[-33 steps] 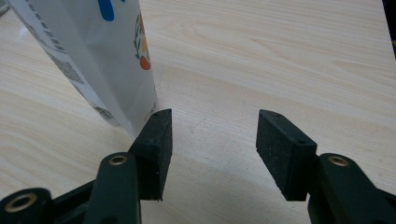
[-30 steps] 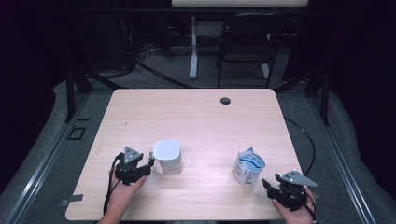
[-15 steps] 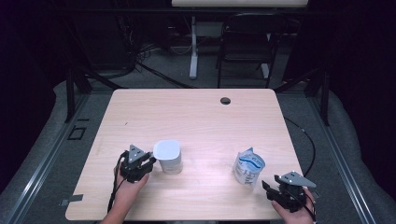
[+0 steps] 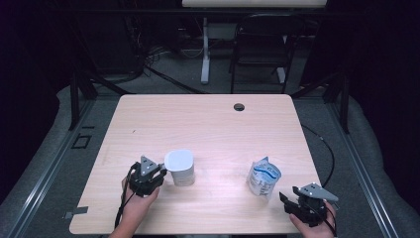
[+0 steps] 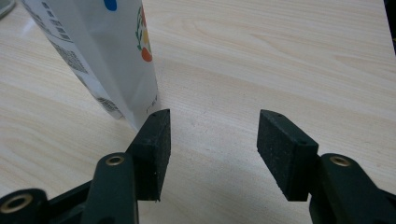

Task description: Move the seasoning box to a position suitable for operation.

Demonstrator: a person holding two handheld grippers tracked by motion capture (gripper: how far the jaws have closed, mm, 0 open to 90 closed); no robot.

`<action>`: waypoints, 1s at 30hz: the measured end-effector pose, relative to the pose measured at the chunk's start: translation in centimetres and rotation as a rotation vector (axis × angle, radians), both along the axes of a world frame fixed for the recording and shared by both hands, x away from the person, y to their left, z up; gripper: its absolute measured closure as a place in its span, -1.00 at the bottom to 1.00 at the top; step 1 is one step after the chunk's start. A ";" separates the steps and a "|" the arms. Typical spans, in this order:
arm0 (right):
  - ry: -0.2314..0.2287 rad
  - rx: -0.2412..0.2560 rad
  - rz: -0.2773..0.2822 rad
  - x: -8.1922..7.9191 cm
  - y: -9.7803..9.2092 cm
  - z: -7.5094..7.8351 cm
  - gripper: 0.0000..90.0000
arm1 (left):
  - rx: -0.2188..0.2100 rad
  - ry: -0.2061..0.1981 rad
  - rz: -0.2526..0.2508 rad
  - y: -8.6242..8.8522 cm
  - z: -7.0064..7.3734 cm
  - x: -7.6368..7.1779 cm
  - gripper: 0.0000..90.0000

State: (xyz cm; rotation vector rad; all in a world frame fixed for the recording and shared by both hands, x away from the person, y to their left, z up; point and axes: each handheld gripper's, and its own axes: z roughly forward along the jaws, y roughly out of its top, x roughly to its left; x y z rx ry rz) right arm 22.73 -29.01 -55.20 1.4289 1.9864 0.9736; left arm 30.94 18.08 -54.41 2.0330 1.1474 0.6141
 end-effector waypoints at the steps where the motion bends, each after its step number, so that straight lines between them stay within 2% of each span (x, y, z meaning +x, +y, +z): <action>1: 0.001 -0.001 0.001 0.0 0.0 0.0 0.00 | 0.010 0.010 -0.007 -0.2 0.1 -0.2 0.62; 6: 0.000 -0.007 0.008 -0.1 0.1 0.1 -0.01 | 0.022 0.020 -0.006 -0.6 0.2 -0.8 0.62; 11: -0.001 -0.008 0.022 -0.2 0.2 0.2 -0.01 | 0.045 0.038 -0.030 -1.1 0.6 -2.3 0.62; 15: -0.005 -0.006 0.034 -0.2 0.4 0.2 0.00 | 0.034 0.038 -0.043 -1.2 0.5 -3.4 0.62; 17: 0.001 -0.021 0.040 -0.2 0.4 0.2 0.01 | 0.033 0.029 -0.047 -1.3 0.3 -3.8 0.62; 19: -0.002 -0.018 0.043 -0.2 0.6 0.2 0.01 | 0.017 0.029 -0.045 -1.3 0.2 -4.1 0.62; 30: 0.000 -0.033 0.060 -0.3 0.9 0.2 0.01 | 0.027 0.024 -0.101 -2.3 0.2 -5.2 0.62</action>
